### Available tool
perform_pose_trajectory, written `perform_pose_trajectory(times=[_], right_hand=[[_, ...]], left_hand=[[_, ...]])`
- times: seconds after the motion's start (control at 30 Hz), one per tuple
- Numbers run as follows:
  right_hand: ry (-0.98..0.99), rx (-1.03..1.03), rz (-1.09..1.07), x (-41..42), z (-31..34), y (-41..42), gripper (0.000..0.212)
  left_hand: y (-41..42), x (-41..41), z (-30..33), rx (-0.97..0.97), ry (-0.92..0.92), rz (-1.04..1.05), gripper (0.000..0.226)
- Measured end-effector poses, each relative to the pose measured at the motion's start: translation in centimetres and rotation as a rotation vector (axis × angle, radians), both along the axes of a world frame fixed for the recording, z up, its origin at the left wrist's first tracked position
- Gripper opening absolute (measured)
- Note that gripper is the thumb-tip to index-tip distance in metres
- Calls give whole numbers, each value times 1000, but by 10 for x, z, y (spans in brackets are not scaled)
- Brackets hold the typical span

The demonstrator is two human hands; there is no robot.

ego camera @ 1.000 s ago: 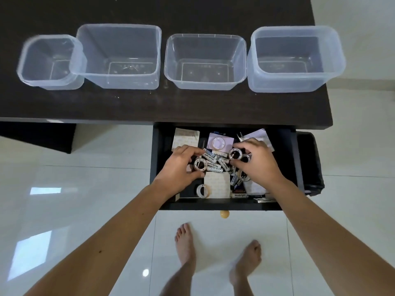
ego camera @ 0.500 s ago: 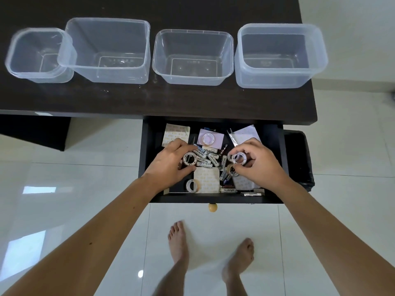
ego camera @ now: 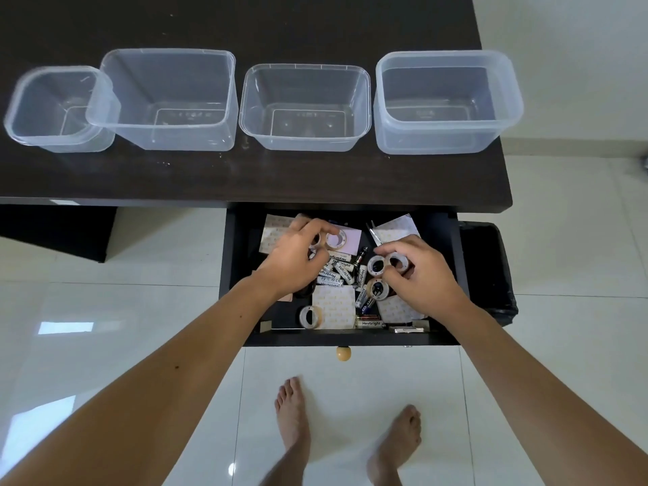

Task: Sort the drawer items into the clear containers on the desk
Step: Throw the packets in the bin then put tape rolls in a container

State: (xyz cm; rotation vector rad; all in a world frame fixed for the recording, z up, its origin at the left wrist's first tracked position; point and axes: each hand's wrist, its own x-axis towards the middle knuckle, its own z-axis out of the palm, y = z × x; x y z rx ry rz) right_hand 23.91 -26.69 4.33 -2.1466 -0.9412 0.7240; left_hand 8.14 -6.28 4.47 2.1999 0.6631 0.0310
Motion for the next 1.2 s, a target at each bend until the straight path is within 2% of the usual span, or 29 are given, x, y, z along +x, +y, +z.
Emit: perform_pose_trajectory(times=[0.17, 0.27, 0.37, 0.5, 0.63, 0.7, 0.8, 0.87, 1.0, 1.2], right_hand=[[-40, -29, 29, 1, -3, 2, 13], [-74, -50, 40, 4, -8, 3, 16], [-69, -99, 60, 5, -12, 4, 19], [-77, -201, 83, 6, -17, 7, 47], [-76, -236, 72, 6, -20, 9, 54], [-66, -231, 63, 6, -20, 9, 46], [-84, -176, 30, 8, -21, 8, 22], [-86, -153, 18, 8, -21, 7, 17], [-117, -170, 91, 6, -19, 6, 28], [-99, -225, 227, 6, -13, 0, 43]], left_hand=[[-3, 6, -15, -51, 37, -3, 11], [-4, 5, -23, -34, 29, -5, 19], [-5, 6, -27, -25, 49, -6, 40], [-8, 12, -30, -21, 84, 52, 58], [-10, 16, -28, 17, 59, 88, 53], [-11, 18, -28, 14, 56, 111, 49], [-12, 19, -27, 46, 53, 98, 46], [-13, 17, -24, 63, 37, 69, 45], [-15, 9, -16, 51, 23, -21, 45], [-18, -8, -8, -82, 34, -87, 43]])
